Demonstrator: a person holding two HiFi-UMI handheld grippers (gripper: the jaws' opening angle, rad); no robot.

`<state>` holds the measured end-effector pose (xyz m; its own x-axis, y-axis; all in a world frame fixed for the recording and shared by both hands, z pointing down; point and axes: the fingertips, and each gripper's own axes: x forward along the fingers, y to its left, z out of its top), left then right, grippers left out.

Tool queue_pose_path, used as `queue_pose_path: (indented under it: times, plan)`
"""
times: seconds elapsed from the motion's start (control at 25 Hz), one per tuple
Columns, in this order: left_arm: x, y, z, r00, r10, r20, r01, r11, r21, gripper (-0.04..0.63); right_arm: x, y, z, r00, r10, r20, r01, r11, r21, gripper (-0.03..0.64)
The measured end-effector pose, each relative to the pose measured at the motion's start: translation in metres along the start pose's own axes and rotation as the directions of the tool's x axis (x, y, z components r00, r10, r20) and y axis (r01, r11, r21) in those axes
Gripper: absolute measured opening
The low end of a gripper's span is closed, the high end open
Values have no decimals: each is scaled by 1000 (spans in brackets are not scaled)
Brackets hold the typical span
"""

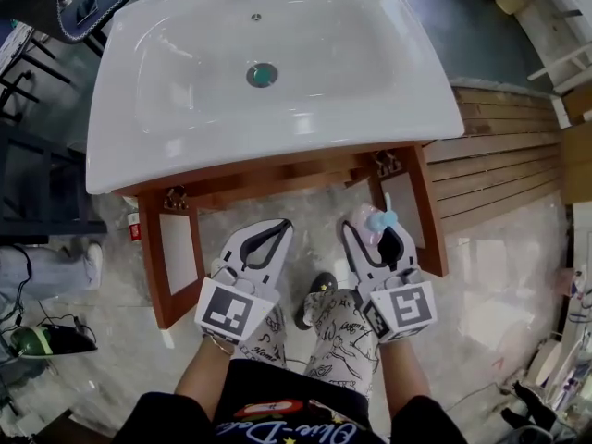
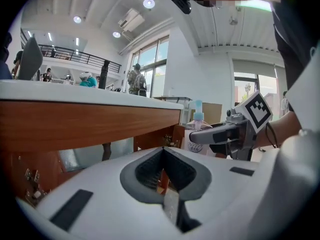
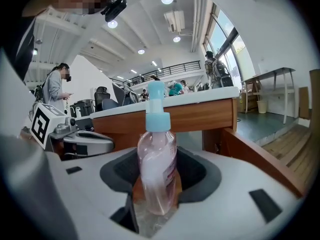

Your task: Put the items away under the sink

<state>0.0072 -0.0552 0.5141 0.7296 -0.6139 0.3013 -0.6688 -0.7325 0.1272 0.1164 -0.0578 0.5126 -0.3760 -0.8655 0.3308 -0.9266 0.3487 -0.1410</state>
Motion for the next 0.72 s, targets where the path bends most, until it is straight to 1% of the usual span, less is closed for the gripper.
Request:
queue_pose_path:
  times: [0.16,0.32,0.48,0.72]
  plan:
    - [8,3,-23,1000,-10,0,10,1000,27,8,8,-6,-20,1000,-10,13,10,1000,-6,215]
    - [17,4,-45,1000,-12,-2,12,1000,22,8,15,-10,-40,1000,-6,18,6,1000,-5,215]
    - [29,6,-58,1000,-17,9,17,998,54,8,23,-15,-57,1000,-6,25,6,1000,-8,215]
    - [44,6,-75,999,-33,40,31,999,27,8,30,-29,-74,999,-13,50,14,1000,-17,215]
